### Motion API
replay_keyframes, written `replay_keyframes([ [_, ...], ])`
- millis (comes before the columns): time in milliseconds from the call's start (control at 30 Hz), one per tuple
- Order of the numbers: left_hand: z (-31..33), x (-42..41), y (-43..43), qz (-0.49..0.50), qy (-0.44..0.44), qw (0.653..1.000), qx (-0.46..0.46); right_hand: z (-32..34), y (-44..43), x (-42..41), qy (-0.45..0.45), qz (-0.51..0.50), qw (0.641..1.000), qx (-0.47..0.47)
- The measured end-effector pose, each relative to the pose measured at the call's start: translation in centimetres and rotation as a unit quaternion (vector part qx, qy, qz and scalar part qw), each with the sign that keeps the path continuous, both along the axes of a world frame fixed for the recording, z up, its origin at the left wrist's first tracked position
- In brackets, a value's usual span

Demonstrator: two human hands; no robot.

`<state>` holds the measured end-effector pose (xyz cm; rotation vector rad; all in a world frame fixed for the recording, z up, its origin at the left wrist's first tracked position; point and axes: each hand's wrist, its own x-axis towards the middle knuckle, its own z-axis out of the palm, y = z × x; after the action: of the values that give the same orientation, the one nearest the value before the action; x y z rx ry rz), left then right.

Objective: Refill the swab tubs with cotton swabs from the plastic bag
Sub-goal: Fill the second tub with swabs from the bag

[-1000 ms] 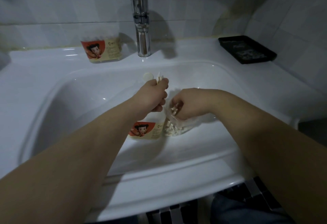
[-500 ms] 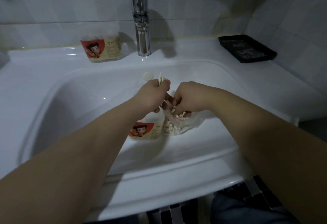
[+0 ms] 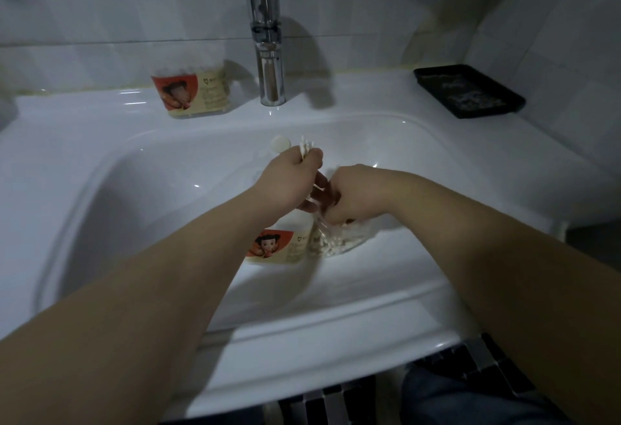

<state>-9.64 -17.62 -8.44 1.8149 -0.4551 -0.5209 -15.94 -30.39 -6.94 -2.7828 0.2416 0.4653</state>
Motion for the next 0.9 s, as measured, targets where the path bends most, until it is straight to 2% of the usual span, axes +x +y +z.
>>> replay_keyframes([
  [133,-0.1,0.0,-0.1,0.001,0.0,1.0,0.015,-0.3,0.1,0.6,-0.016,0.0,1.0,-0.023],
  [267,-0.1,-0.1,0.1,-0.017,-0.037,0.997,0.065,0.6,-0.7,0.4,-0.027,-0.021,0.999,0.02],
  [433,0.0,-0.4,0.2,-0.048,-0.028,0.994,0.098,1.5,-1.8,-0.1,-0.056,-0.054,0.996,0.053],
  [900,-0.3,0.6,0.2,-0.009,-0.064,0.992,0.107,2.3,-3.3,-0.4,-0.156,-0.145,0.961,0.179],
])
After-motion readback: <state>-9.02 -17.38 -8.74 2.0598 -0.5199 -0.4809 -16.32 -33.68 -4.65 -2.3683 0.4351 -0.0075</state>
